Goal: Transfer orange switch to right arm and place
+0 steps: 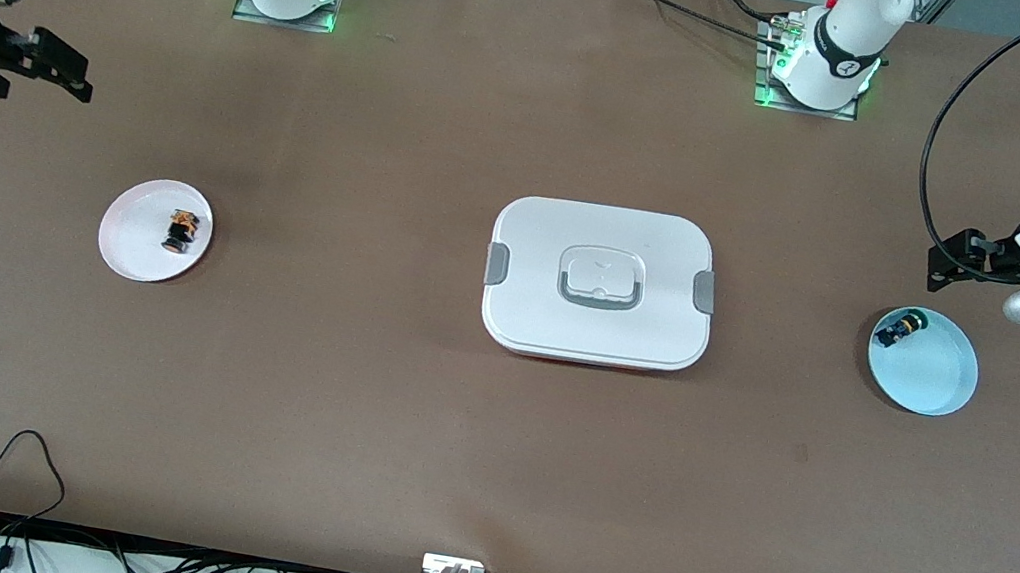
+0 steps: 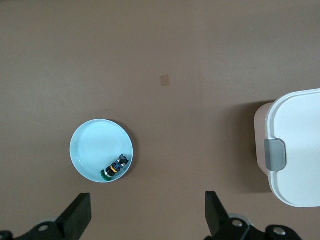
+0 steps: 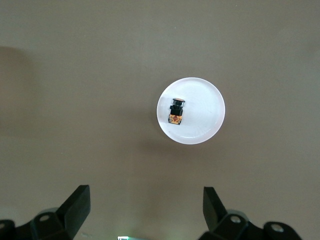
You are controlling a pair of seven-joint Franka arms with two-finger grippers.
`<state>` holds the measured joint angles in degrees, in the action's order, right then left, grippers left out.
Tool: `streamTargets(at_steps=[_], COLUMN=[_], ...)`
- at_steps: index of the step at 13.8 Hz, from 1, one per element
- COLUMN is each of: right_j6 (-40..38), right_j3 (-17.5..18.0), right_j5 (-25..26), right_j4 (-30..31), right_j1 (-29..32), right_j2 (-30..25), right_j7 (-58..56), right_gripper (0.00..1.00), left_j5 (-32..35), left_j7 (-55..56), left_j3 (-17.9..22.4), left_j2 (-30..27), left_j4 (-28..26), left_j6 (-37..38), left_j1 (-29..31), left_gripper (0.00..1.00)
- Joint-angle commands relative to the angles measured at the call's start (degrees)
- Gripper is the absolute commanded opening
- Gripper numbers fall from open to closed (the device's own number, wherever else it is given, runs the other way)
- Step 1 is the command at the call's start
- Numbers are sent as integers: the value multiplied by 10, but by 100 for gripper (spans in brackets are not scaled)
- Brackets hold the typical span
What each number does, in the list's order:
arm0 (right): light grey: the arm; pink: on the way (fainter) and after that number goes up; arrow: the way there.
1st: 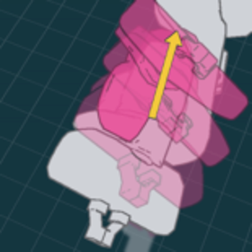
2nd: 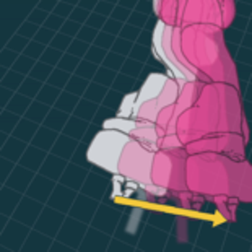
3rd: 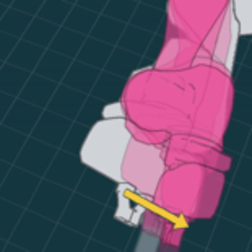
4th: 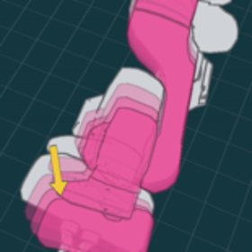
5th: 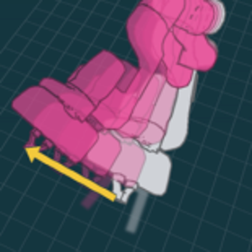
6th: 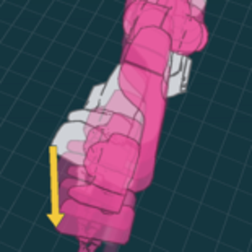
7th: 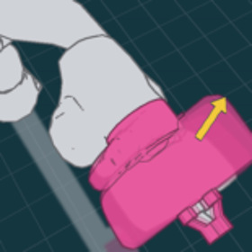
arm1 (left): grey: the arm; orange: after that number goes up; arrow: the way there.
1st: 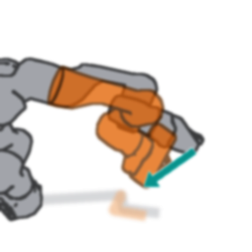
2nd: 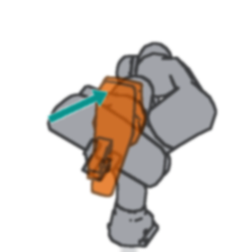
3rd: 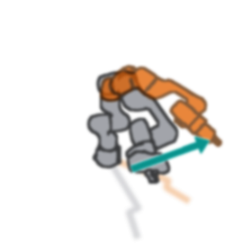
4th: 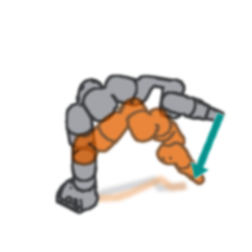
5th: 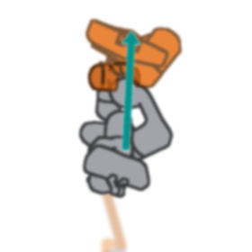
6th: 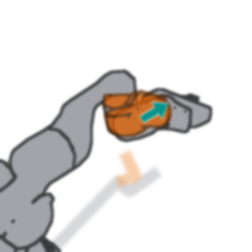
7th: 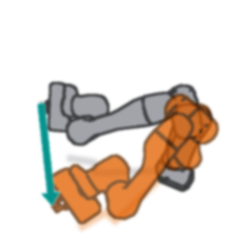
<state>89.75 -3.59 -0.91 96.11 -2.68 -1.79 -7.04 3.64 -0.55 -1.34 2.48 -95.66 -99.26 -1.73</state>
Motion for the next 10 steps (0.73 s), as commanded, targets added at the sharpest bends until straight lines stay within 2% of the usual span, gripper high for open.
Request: streamTargets(at_steps=[1,10], right_j6=[-24,-19], right_j3=[-1,3], right_j5=[8,2], right_j4=[-54,-55], right_j1=[0,-3], right_j2=[49,63], right_j7=[6,9], right_gripper=[100,100], left_j5=[2,2], left_j7=[-1,-1], left_j3=[-4,-2], left_j2=[7,9], left_j4=[21,25], left_j6=[13,13], left_j1=[3,8], left_gripper=[100,100])
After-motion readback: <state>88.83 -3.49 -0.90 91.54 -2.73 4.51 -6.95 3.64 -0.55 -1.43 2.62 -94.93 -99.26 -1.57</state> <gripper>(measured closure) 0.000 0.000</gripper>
